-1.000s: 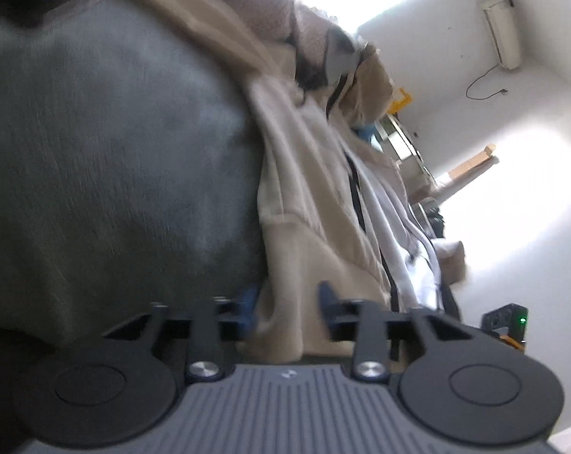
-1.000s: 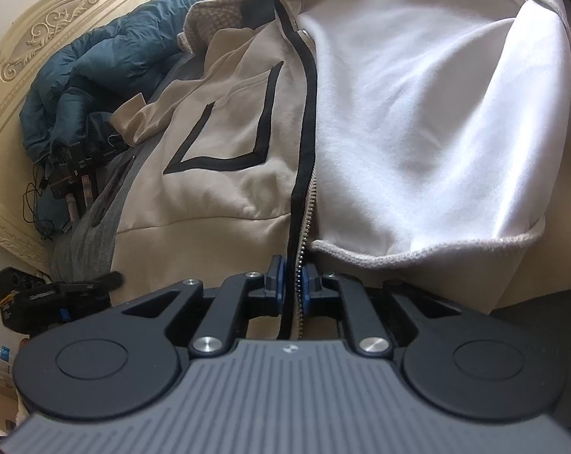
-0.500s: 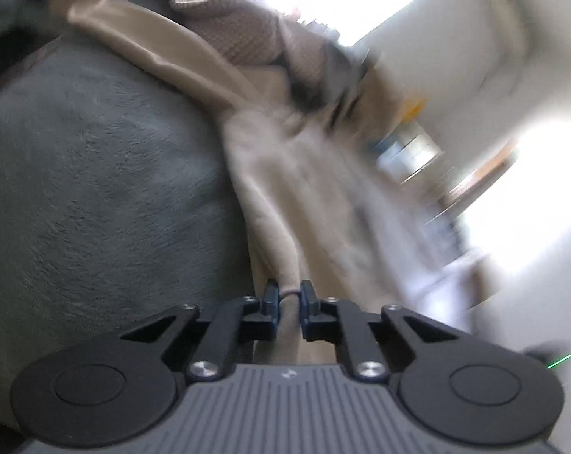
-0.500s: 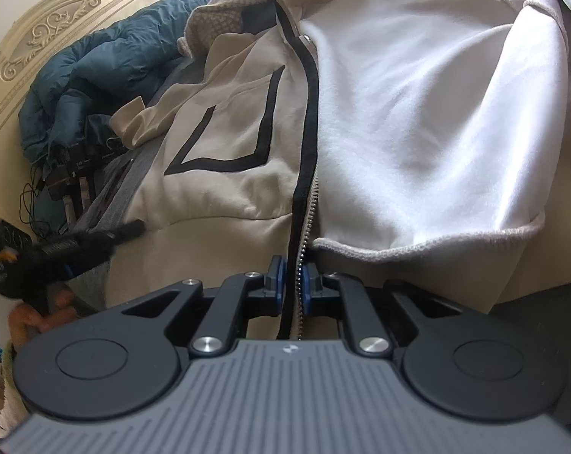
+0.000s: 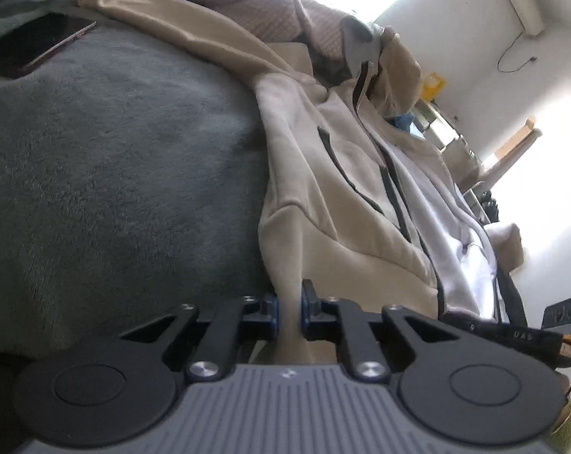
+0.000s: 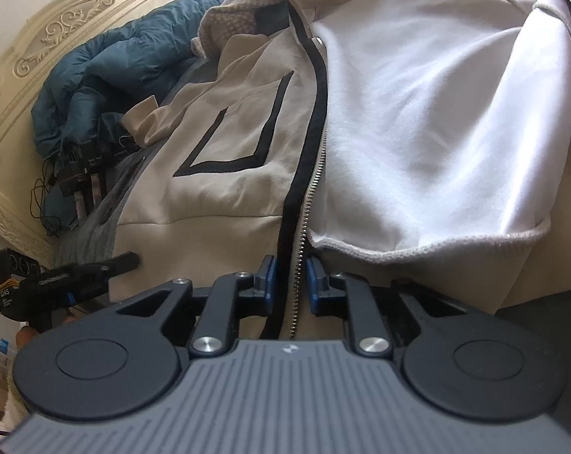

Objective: Fold clothes

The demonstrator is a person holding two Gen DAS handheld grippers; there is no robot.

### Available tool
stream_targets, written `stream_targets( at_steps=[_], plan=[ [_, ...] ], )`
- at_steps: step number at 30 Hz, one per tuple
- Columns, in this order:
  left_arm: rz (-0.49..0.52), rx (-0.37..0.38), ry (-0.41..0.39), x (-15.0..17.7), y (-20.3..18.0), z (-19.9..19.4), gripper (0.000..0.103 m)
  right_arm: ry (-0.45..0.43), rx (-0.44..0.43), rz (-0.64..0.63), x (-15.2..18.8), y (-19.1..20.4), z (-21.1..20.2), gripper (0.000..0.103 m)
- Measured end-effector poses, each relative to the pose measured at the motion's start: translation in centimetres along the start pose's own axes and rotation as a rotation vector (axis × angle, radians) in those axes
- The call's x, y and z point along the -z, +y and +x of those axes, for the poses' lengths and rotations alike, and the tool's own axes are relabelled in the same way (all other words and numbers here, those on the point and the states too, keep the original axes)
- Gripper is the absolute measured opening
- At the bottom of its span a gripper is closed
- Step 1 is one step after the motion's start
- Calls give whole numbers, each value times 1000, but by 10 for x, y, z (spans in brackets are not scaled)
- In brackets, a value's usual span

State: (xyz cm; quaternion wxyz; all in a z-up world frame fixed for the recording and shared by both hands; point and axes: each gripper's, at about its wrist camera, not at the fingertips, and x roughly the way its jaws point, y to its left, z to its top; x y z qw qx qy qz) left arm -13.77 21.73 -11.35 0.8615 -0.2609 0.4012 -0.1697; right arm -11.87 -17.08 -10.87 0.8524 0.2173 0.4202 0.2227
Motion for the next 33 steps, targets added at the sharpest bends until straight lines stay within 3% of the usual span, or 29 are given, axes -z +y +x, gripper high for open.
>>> stream_targets(
  at_steps=[3,7,9,13,16,21,24,28,31,33],
  plan=[
    [19,-4,-21,0,-8,-17,6,-10,-2,-43,0,7,-9,5],
    [63,-132,34,10,-2,0,7,-1,93,-94,6,4,-10,0],
    [62,-136,24,12,-1,-3,9,-8,63,-38,9,-8,-10,0],
    [120,-212,6,12,-10,-25,25,-45,51,-36,6,-11,-28,3],
    [189,-286,-25,12,-23,-39,28,-112,81,-116,0,-5,-48,4],
    [260,-263,-87,1,-58,-31,38,-213,94,-177,-11,-2,-60,5],
    [308,-232,-68,-2,-75,-12,39,-180,128,-189,-12,-8,-43,5],
    [371,-226,-19,3,-96,11,40,-149,96,-75,-2,-30,-39,6],
    [397,-190,-3,8,-106,21,41,-201,12,7,4,-44,-67,17],
    [403,-166,13,9,-115,33,41,-255,33,69,9,-60,-89,22]
  ],
)
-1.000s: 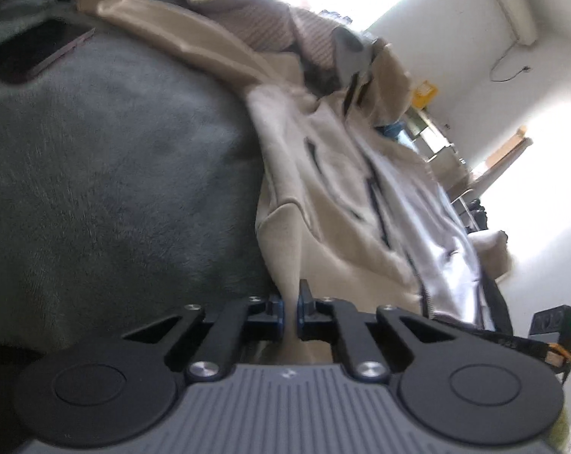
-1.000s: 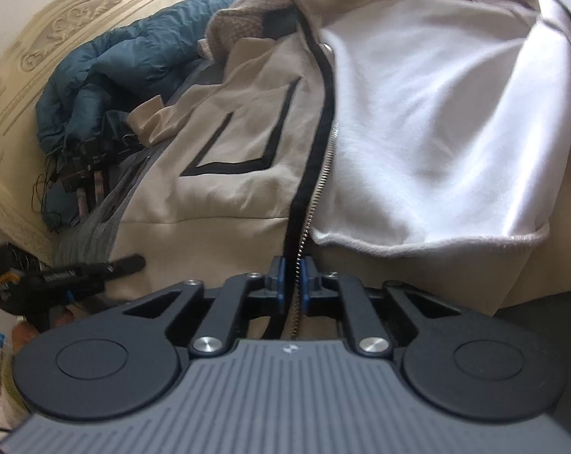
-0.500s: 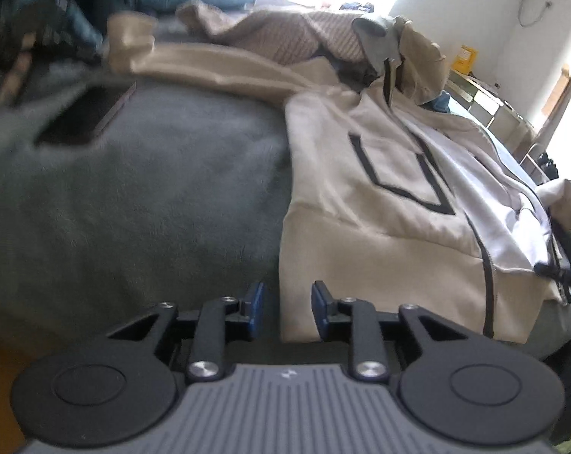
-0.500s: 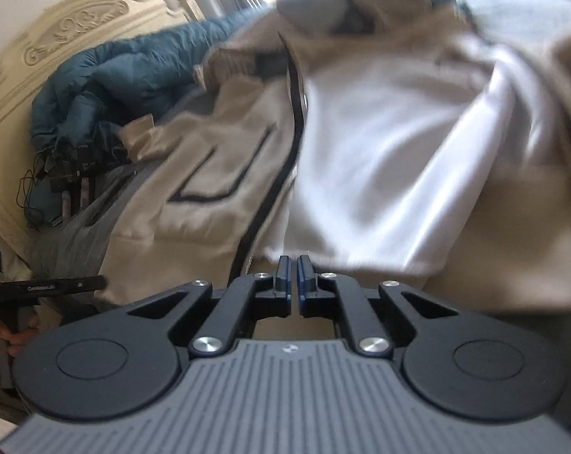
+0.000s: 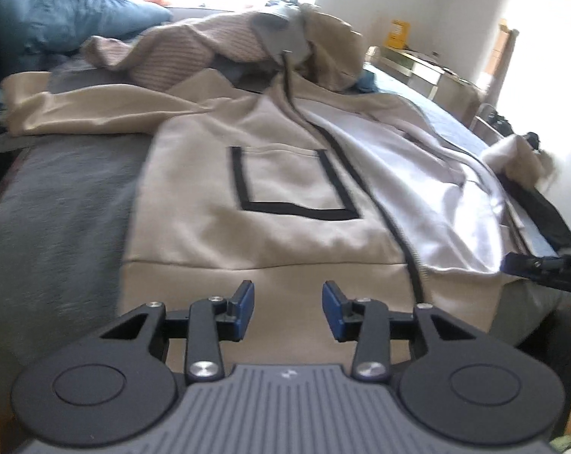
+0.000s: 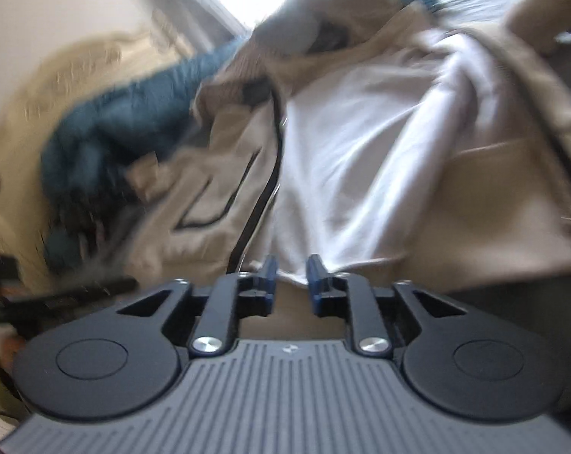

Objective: Fold clothes

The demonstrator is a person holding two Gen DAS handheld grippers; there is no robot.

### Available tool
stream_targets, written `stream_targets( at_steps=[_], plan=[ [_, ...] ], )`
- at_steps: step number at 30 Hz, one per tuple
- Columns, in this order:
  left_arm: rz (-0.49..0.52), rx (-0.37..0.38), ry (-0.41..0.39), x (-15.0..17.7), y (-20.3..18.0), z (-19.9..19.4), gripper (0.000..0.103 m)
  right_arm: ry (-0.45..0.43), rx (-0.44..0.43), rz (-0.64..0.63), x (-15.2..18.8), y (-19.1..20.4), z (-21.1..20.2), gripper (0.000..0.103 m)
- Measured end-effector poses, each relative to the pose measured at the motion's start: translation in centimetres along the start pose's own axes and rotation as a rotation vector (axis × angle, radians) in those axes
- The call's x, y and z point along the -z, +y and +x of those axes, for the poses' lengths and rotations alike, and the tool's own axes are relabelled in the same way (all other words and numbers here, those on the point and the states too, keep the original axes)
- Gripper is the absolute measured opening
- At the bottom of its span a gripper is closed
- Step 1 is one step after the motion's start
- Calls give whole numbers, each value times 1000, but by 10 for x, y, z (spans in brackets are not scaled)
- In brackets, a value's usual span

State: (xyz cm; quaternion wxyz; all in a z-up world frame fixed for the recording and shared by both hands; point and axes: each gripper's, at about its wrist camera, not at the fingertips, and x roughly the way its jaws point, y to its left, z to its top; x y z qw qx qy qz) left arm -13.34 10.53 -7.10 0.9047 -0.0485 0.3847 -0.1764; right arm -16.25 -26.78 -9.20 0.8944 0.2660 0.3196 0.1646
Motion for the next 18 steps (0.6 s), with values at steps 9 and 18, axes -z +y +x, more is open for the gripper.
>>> stream_targets(
  at_steps=[9,18],
  plan=[
    [169,186,-7,-4,-83,39,44,-206,394,15,-8,-51,-69,49],
    [449,317,18,28,-170,55,51,-96,304,54,-17,-84,-41,61]
  ],
)
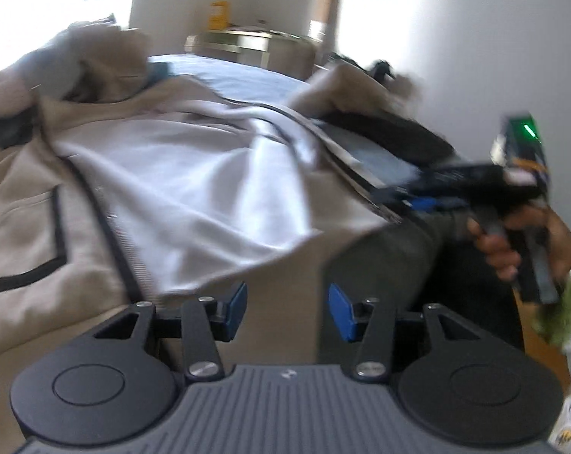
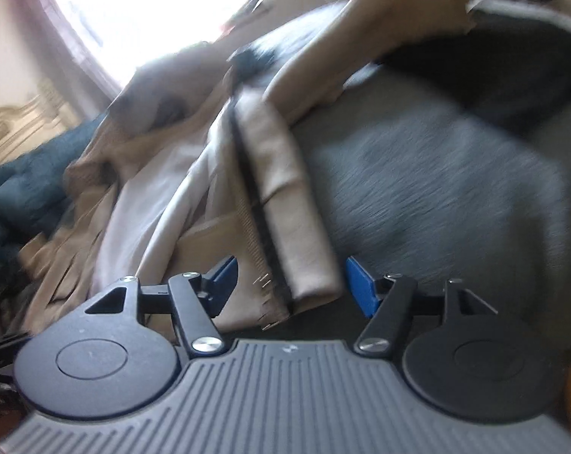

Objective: Fold clothes

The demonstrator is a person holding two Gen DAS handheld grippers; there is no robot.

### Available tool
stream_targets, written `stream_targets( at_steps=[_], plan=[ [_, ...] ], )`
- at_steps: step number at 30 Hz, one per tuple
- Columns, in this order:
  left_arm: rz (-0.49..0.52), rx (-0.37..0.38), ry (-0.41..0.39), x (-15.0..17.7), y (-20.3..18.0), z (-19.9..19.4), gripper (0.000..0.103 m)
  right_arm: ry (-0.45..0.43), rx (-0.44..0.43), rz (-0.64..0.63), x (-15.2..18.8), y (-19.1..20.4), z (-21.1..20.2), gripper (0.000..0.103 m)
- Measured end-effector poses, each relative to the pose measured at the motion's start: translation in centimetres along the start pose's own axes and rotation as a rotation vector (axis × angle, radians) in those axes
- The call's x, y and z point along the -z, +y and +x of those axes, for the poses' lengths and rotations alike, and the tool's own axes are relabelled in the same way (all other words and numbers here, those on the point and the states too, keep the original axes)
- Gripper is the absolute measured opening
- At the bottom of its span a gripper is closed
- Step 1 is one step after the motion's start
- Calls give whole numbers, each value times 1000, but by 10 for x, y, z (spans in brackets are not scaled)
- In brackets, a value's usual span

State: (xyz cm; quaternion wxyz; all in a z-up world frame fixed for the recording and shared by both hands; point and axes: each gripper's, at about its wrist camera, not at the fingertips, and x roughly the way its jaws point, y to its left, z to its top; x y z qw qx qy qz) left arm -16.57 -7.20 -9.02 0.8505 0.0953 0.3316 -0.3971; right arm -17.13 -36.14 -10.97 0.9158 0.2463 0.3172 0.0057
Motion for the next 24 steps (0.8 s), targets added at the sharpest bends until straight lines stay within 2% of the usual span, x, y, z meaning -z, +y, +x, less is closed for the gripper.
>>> stream_targets(
  at_steps=[1,2,4,9,10,13,16,19,20,22,24],
  plan=[
    [29,-13,9,1,-7,3,51,0,21,-39,1,7,1,41],
    [56,-34,15,2,-13,6,52,2,21,-63,2,10,1,14],
    [94,-62,28,5,-19,9,52,-24,-40,-1,0,5,-7,14],
    [108,-69,57,8,-20,10,55,-199,-166,163,-22,-30,-57,13],
    [112,-72,61,9,-20,11,56,-231,-155,188,-28,-39,-65,10],
    [116,-73,82,11,-21,14,57,-289,-103,297,-40,-72,-77,9],
    [122,-78,95,14,-22,17,57,-249,-91,479,-32,-102,-69,13],
    [138,-89,92,16,-23,16,57,-272,29,482,-17,-100,-79,16],
    [147,-92,87,16,-24,16,57,-293,42,499,-11,-100,-86,22],
    [172,-99,79,17,-27,17,59,-342,54,542,0,-102,-102,31],
    [199,-106,75,19,-31,19,59,-331,-13,566,13,-102,-114,33]
  ],
)
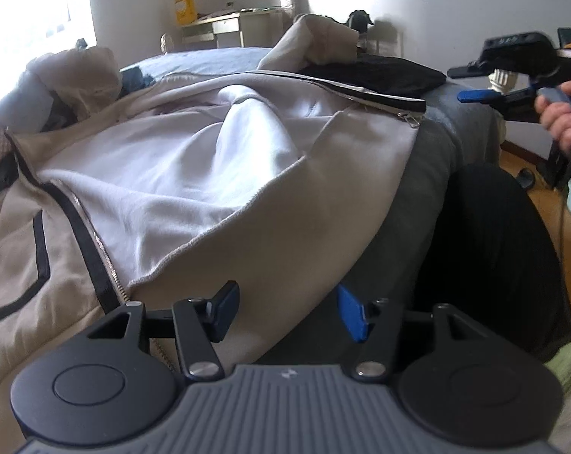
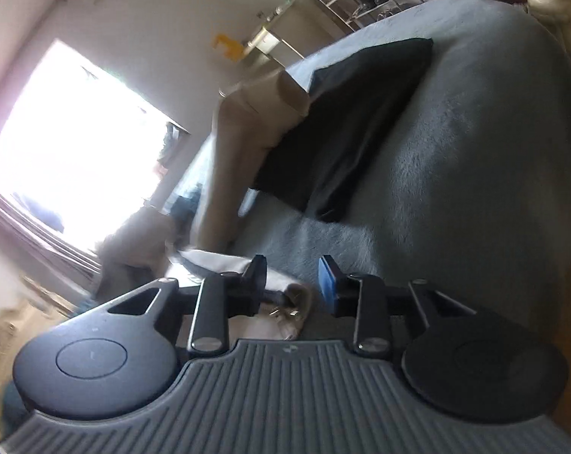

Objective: Fold clothes

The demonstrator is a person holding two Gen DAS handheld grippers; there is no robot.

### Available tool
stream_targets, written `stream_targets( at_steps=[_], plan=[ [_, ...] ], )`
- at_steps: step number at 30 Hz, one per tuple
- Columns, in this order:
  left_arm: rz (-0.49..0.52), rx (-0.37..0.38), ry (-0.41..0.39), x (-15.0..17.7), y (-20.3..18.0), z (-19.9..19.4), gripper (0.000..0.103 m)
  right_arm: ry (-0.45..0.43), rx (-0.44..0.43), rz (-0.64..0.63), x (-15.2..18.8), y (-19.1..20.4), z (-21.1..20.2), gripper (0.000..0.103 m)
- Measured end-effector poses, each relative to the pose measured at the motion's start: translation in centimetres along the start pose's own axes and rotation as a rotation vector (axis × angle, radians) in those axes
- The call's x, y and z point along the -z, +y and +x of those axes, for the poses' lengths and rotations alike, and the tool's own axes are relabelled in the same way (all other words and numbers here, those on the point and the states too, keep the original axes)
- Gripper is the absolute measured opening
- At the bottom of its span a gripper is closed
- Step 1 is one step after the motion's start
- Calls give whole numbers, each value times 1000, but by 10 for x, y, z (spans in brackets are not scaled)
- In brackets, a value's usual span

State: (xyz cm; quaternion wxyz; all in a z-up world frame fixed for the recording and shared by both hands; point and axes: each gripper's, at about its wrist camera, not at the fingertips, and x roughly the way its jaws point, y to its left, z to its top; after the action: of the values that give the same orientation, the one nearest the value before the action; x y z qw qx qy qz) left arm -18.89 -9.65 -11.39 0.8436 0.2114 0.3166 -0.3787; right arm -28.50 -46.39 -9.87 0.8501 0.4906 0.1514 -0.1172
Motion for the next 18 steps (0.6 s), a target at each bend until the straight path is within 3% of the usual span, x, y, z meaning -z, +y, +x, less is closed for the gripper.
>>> stream_targets(
  at_steps=[2,6,12,15,18],
  plan=[
    [21,-7,-3,0,-4,4,59,123,-35,19,15,-3,2,43],
    [38,-22,-8,-1,-10,10,59,282,-34,2,50,4,23,43],
    [-62,12,-52,-13,18,-8,59,249,-146,-206,36,66,44,44],
    [-172,42,-106,-23,49,-20,59,272,-201,-357,17,111,72,44],
    [-255,10,-133,-37,84,-22,59,303,-235,-564,6,163,122,50]
  ],
)
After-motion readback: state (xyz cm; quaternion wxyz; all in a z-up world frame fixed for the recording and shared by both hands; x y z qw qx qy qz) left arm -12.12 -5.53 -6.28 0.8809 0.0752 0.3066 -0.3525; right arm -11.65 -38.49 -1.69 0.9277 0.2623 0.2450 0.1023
